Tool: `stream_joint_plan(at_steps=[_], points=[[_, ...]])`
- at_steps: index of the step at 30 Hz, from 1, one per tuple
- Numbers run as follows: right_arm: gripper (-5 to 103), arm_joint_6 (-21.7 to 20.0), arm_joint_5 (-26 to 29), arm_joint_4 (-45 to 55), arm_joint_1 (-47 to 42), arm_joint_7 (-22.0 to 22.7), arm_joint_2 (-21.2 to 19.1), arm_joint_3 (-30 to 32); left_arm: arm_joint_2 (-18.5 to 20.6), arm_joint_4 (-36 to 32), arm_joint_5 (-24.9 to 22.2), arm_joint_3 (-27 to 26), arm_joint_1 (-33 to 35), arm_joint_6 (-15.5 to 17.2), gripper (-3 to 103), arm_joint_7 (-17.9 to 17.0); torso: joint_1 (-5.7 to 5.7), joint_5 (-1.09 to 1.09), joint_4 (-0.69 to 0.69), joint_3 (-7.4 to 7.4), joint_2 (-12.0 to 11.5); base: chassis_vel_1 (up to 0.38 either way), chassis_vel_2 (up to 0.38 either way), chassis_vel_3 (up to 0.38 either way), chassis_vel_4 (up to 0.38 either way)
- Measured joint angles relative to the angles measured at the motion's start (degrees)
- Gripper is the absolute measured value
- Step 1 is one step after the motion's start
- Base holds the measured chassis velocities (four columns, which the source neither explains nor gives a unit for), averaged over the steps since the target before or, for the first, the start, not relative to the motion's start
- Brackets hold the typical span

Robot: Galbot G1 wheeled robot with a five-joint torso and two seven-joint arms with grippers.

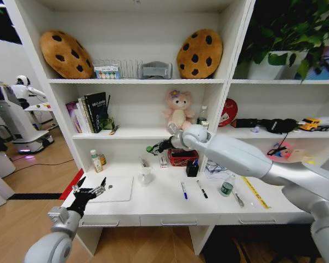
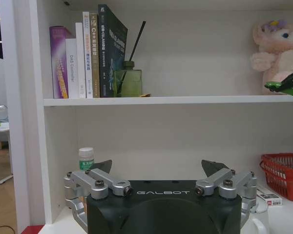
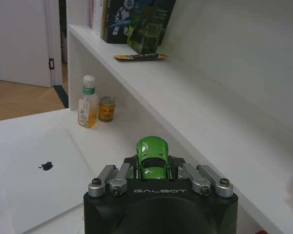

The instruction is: Organize the objects on the table.

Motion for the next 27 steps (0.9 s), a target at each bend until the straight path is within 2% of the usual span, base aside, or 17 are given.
stream_joint_plan(at_steps=[5,8,9,12,13,15,16,18,22,27], points=[[33,0.0,0.0,-1.9,0.7,0.2,0.9,0.7,0.0,0.0,0.0,0.0,0.0,0.0,100,0.0,0.00,0.00,0.00,0.00,0.0,0.000,0.000,0.000,0.000],[33,0.0,-2.2,-11.0,2.5,0.2,5.2,2.4,0.0,0.0,0.0,0.0,0.0,0.0,100,0.0,0.00,-0.01,0.01,0.00,0.0,0.000,0.000,0.000,0.000],[33,0.0,-2.2,-11.0,2.5,0.2,5.2,2.4,0.0,0.0,0.0,0.0,0.0,0.0,100,0.0,0.00,-0.01,0.01,0.00,0.0,0.000,0.000,0.000,0.000],[33,0.9,-5.9,-23.9,4.1,-1.3,13.4,2.2,0.0,0.0,0.0,0.0,0.0,0.0,100,0.0,0.00,-0.01,0.01,0.01,0.0,0.000,0.000,0.000,0.000],[33,0.9,-5.9,-23.9,4.1,-1.3,13.4,2.2,0.0,0.0,0.0,0.0,0.0,0.0,100,0.0,0.00,-0.01,0.01,0.01,0.0,0.000,0.000,0.000,0.000],[33,4.5,-9.1,-31.3,5.1,-3.4,18.1,1.5,0.0,0.0,0.0,0.0,0.0,0.0,100,0.0,0.01,-0.03,0.04,0.01,0.0,0.000,0.000,0.000,0.000],[33,4.5,-9.1,-31.3,5.1,-3.4,18.1,1.5,0.0,0.0,0.0,0.0,0.0,0.0,100,0.0,0.01,-0.03,0.04,0.01,0.0,0.000,0.000,0.000,0.000],[33,6.2,-10.4,-37.6,6.2,-4.1,21.7,1.6,0.0,0.0,0.0,0.0,0.0,0.0,100,0.0,0.01,-0.02,0.01,0.00,0.0,0.000,0.000,0.000,0.000],[33,8.4,-12.8,-44.2,6.5,-5.3,24.0,2.0,0.0,0.0,0.0,0.0,0.0,0.0,100,0.0,0.00,-0.01,0.00,0.00,0.0,0.000,0.000,0.000,0.000],[33,9.5,-13.1,-46.4,6.3,-5.3,24.7,2.3,0.0,0.0,0.0,0.0,0.0,0.0,100,0.0,0.00,0.00,0.00,0.00,0.0,0.000,0.000,0.000,0.000]])
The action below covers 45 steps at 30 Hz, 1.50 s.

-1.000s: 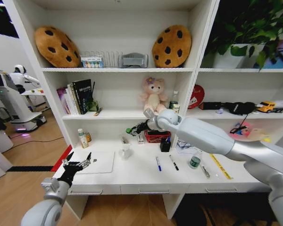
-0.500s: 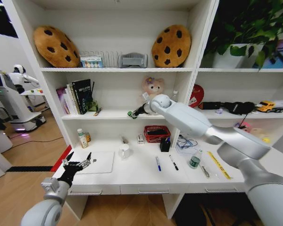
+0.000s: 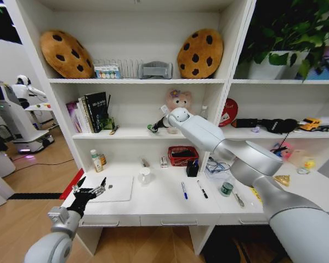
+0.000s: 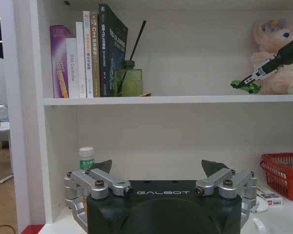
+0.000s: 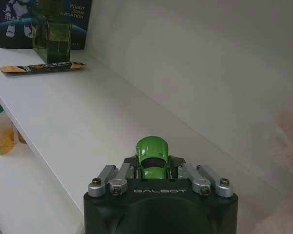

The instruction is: Organize the objects on the table.

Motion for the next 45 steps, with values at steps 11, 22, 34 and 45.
stream_joint_plan(at_steps=[11,22,34,45], points=[[63,-0.8,-1.4,1.3,-0.7,2.0,-0.3,-0.2,0.0,0.0,0.0,0.0,0.0,0.0,100,0.0,0.00,0.00,0.01,0.00,0.0,0.000,0.000,0.000,0.000],[98,-5.3,1.8,13.8,-0.8,11.4,-3.3,-1.6,0.0,0.0,0.0,0.0,0.0,0.0,100,0.0,0.00,0.00,0.00,0.00,0.0,0.000,0.000,0.000,0.000],[100,-8.9,32.2,42.3,-6.0,63.8,-11.8,-2.4,0.0,0.0,0.0,0.0,0.0,0.0,100,0.0,-0.01,0.01,-0.01,-0.01,0.0,0.000,0.000,0.000,0.000],[100,2.2,42.6,61.2,-17.0,85.8,-17.5,2.2,0.0,0.0,0.0,0.0,0.0,0.0,100,0.0,-0.01,0.00,0.02,-0.01,0.0,0.000,0.000,0.000,0.000]])
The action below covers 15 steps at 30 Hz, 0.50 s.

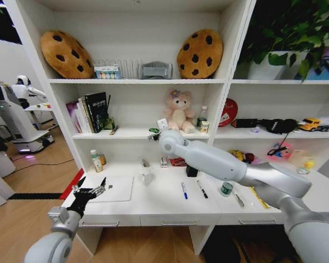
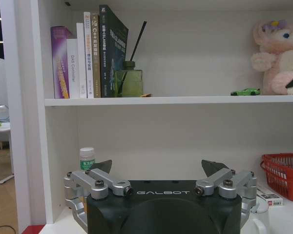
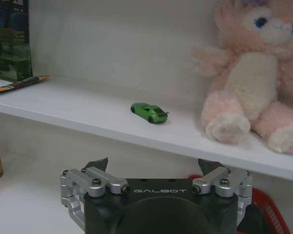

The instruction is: Organize the objects on the table.

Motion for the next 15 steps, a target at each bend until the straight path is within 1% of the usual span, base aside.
stream_joint_plan(at_steps=[1,2,3,5,6,7,8,9,11,12,13,14,15], points=[[100,0.8,-0.4,2.0,-3.2,0.8,-1.6,1.5,0.0,0.0,0.0,0.0,0.0,0.0,100,0.0,0.00,0.01,0.00,0.00,0.0,0.000,0.000,0.000,0.000],[100,1.1,-1.2,3.9,-6.4,0.8,-3.7,3.4,0.0,0.0,0.0,0.0,0.0,0.0,100,0.0,0.00,0.01,-0.01,0.01,0.0,0.000,0.000,0.000,0.000],[100,1.1,-1.2,3.9,-6.4,0.8,-3.7,3.4,0.0,0.0,0.0,0.0,0.0,0.0,100,0.0,0.00,0.01,-0.01,0.01,0.0,0.000,0.000,0.000,0.000],[100,1.2,-3.5,6.6,-11.6,-1.5,-7.0,7.1,0.0,0.0,0.0,0.0,0.0,0.0,100,0.0,0.00,0.02,-0.03,0.01,0.0,0.000,0.000,0.000,0.000],[100,1.2,-3.5,6.6,-11.6,-1.5,-7.0,7.1,0.0,0.0,0.0,0.0,0.0,0.0,100,0.0,0.00,0.02,-0.03,0.01,0.0,0.000,0.000,0.000,0.000],[100,1.0,-4.8,7.7,-14.2,-3.6,-8.6,9.3,0.0,0.0,0.0,0.0,0.0,0.0,100,0.0,0.00,0.02,-0.03,0.01,0.0,0.000,0.000,0.000,0.000],[100,0.3,-8.7,9.0,-19.2,-9.7,-11.1,13.6,0.0,0.0,0.0,0.0,0.0,0.0,100,0.0,0.00,0.01,-0.02,0.00,0.0,0.000,0.000,0.000,0.000],[100,0.3,-8.7,9.0,-19.2,-9.7,-11.1,13.6,0.0,0.0,0.0,0.0,0.0,0.0,100,0.0,0.00,0.01,-0.02,0.00,0.0,0.000,0.000,0.000,0.000],[100,0.2,-16.3,9.7,-28.4,-20.9,-14.5,20.3,0.0,0.0,0.0,0.0,0.0,0.0,100,0.0,0.00,0.01,-0.02,0.00,0.0,0.000,0.000,0.000,0.000],[100,0.2,-16.3,9.7,-28.4,-20.9,-14.5,20.3,0.0,0.0,0.0,0.0,0.0,0.0,100,0.0,0.00,0.01,-0.02,0.00,0.0,0.000,0.000,0.000,0.000],[100,0.4,-19.6,10.4,-35.0,-25.8,-16.1,25.1,0.0,0.0,0.0,0.0,0.0,0.0,100,0.0,0.00,0.04,-0.05,0.01,0.0,0.000,0.000,0.000,0.000],[100,0.6,-20.4,10.8,-37.6,-26.3,-16.4,27.2,0.0,0.0,0.0,0.0,0.0,0.0,100,0.0,0.00,0.03,-0.05,0.01,0.0,0.000,0.000,0.000,0.000],[100,0.6,-20.4,10.8,-37.6,-26.3,-16.4,27.2,0.0,0.0,0.0,0.0,0.0,0.0,100,0.0,0.00,0.03,-0.05,0.01,0.0,0.000,0.000,0.000,0.000]])
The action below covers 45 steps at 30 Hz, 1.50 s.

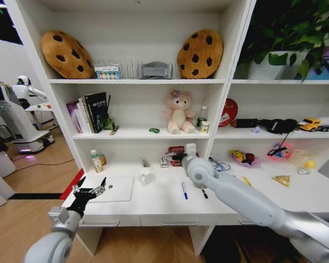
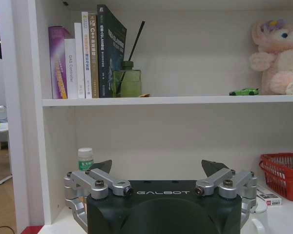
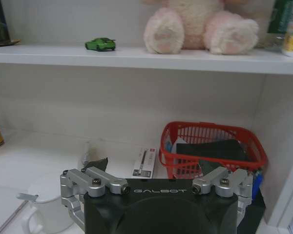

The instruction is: Organize the objects on the table.

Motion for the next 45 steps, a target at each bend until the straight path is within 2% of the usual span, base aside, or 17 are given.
stream_joint_plan(at_steps=[7,9,10,11,12,15,19,22,23,25,28,31,32,33,35,38,45], points=[[100,0.8,-1.9,1.2,-11.4,0.7,0.7,8.3,0.0,0.0,0.0,0.0,0.0,0.0,100,0.0,0.00,-0.02,0.04,0.00,0.0,0.000,0.000,0.000,0.000],[100,1.7,-2.4,0.1,-13.9,0.1,1.6,10.2,0.0,0.0,0.0,0.0,0.0,0.0,100,0.0,-0.01,-0.04,0.04,0.00,0.0,0.000,0.000,0.000,0.000],[100,3.4,-2.5,-2.0,-15.7,-1.7,2.8,11.8,0.0,0.0,0.0,0.0,0.0,0.0,100,0.0,0.00,-0.02,0.04,0.00,0.0,0.000,0.000,0.000,0.000],[100,4.1,-1.8,-4.6,-15.9,-4.6,3.8,13.0,0.0,0.0,0.0,0.0,0.0,0.0,100,0.0,0.00,-0.03,0.05,0.00,0.0,0.000,0.000,0.000,0.000],[100,4.1,-0.8,-6.1,-15.5,-5.7,4.4,13.5,0.0,0.0,0.0,0.0,0.0,0.0,100,0.0,0.00,-0.03,0.04,0.00,0.0,0.000,0.000,0.000,0.000],[100,3.5,2.5,-9.2,-14.0,-5.8,5.9,13.5,0.0,0.0,0.0,0.0,0.0,0.0,100,0.0,0.01,-0.03,0.05,0.00,0.0,0.000,0.000,0.000,0.000],[100,3.1,4.2,-10.7,-13.3,-4.6,6.9,12.9,0.0,0.0,0.0,0.0,0.0,0.0,100,0.0,0.01,-0.03,0.05,0.00,0.0,0.000,0.000,0.000,0.000],[100,1.3,9.6,-11.1,-12.6,2.4,8.7,12.2,0.0,0.0,0.0,0.0,0.0,0.0,100,0.0,0.01,-0.04,0.05,0.00,0.0,0.000,0.000,0.000,0.000],[100,1.3,9.6,-11.1,-12.6,2.4,8.7,12.2,0.0,0.0,0.0,0.0,0.0,0.0,100,0.0,0.01,-0.04,0.05,0.00,0.0,0.000,0.000,0.000,0.000],[100,-0.8,13.9,-11.0,-12.4,7.2,9.3,12.2,0.0,0.0,0.0,0.0,0.0,0.0,100,0.0,0.01,-0.04,0.05,0.00,0.0,0.000,0.000,0.000,0.000],[100,-3.3,15.5,-12.3,-11.8,8.9,9.3,12.5,0.0,0.0,0.0,0.0,0.0,0.0,100,0.0,0.01,-0.04,0.04,0.00,0.0,0.000,0.000,0.000,0.000],[100,-6.8,19.0,-13.7,-11.3,8.7,8.5,13.4,0.0,0.0,0.0,0.0,0.0,0.0,100,0.0,0.02,-0.03,0.04,0.00,0.0,0.000,0.000,0.000,0.000],[100,-6.8,19.0,-13.7,-11.3,8.7,8.5,13.4,0.0,0.0,0.0,0.0,0.0,0.0,100,0.0,0.02,-0.03,0.04,0.00,0.0,0.000,0.000,0.000,0.000],[100,-8.8,20.9,-14.2,-11.2,7.1,7.7,14.0,0.0,0.0,0.0,0.0,0.0,0.0,100,0.0,0.02,-0.03,0.04,0.00,0.0,0.000,0.000,0.000,0.000],[100,-11.6,21.3,-15.1,-10.8,2.8,6.6,14.5,0.0,0.0,0.0,0.0,0.0,0.0,100,0.0,0.01,-0.03,0.03,0.01,0.0,0.000,0.000,0.000,0.000],[100,-12.1,21.4,-16.5,-9.1,0.8,5.8,14.5,0.0,0.0,0.0,0.0,0.0,0.0,100,0.0,0.01,-0.03,0.03,0.00,0.0,0.000,0.000,0.000,0.000],[100,-12.4,23.9,-20.9,-4.2,0.7,5.2,10.4,0.0,0.0,0.0,0.0,0.0,0.0,100,0.0,0.01,-0.04,0.04,0.01,0.0,0.000,0.000,0.000,0.000]])
